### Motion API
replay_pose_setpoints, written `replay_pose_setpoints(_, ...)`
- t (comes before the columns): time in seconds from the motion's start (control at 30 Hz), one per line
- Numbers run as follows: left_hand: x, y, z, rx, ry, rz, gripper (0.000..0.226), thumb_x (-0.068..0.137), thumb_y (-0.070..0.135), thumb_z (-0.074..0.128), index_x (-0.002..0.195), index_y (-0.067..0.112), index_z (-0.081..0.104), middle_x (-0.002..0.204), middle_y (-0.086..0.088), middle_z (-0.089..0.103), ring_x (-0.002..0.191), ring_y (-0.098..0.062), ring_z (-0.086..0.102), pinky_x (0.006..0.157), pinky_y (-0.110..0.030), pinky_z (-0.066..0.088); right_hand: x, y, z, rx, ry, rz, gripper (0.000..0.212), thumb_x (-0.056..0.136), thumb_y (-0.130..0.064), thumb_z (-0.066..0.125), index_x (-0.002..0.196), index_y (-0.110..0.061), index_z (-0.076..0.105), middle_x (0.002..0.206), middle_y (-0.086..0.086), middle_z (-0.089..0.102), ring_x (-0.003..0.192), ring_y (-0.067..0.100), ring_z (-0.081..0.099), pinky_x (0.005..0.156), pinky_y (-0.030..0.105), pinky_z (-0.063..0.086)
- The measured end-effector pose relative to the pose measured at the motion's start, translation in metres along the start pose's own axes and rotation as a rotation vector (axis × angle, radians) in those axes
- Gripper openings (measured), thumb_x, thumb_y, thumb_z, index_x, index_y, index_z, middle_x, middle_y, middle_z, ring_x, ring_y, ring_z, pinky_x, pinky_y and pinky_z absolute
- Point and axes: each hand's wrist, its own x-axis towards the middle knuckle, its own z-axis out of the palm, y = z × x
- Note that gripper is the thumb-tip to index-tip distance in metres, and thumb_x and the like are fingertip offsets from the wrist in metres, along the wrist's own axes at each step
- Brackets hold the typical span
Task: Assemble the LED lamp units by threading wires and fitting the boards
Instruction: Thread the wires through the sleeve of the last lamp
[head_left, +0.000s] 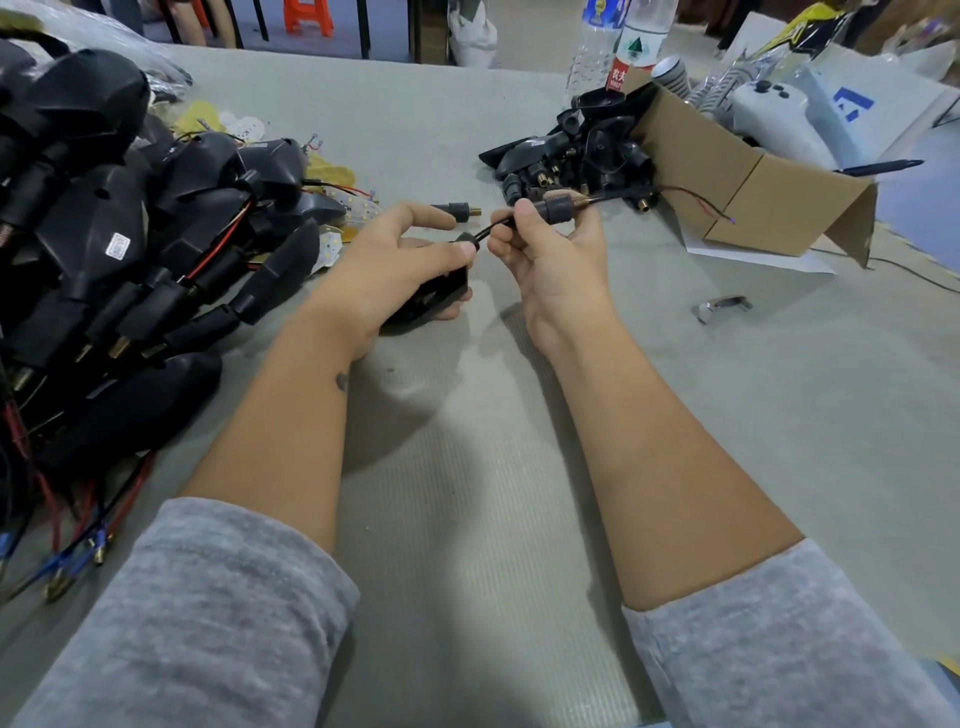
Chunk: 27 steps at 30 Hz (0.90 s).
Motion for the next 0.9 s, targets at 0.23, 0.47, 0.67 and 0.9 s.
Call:
replay_pose_setpoints(0.23,-0.0002,0.0007,-0.0051,-0.079,0.009,0.024,0.035,0.088,0.001,0.065,0.119,0.018,0.062,0.107,-0.006,0.068,0.077,-0.02,0.072,0.068,-0.023,0.058,0.0042,-0.0013,-0.002,0.166,0.098,0.011,0.017,0.096,0.004,0.053,0.104,-0.007,0.042,0.079,0.015,0.06,0.061,0.016,0.059,0.063,0.023,0.056)
replay_pose_setpoints(0.47,-0.0001,-0.0002,-0.0039,0.002,0.054,0.046,0.044,0.089,0.003,0.066,0.13,0.009,0.054,0.096,-0.006,0.071,0.073,-0.016,0.073,0.055,-0.016,0.052,0.0045,-0.0047,-0.0039,0.232,0.066,0.111,0.007,0.096,-0.001,0.055,0.098,-0.006,0.052,0.081,0.013,0.062,0.062,0.014,0.059,0.062,0.021,0.055)
replay_pose_setpoints(0.67,-0.0018,-0.001,-0.0034,0.008,0.033,0.097,0.039,0.089,-0.007,0.06,0.121,0.017,0.062,0.107,-0.004,0.067,0.077,-0.018,0.072,0.065,-0.018,0.057,0.0009,-0.006,-0.0045,0.253,-0.012,0.247,0.008,0.097,-0.009,0.055,0.092,-0.004,0.057,0.083,0.016,0.067,0.06,0.012,0.065,0.061,0.02,0.056)
replay_pose_setpoints(0.9,0.0015,0.0011,-0.0008,-0.17,0.062,0.064,0.018,0.094,0.002,0.058,0.111,0.004,0.062,0.107,-0.01,0.066,0.083,-0.017,0.071,0.076,-0.027,0.058,0.0049,-0.0046,-0.0045,0.284,0.062,0.156,0.014,0.099,-0.008,0.052,0.111,-0.001,0.051,0.083,0.016,0.065,0.059,0.012,0.064,0.06,0.02,0.056)
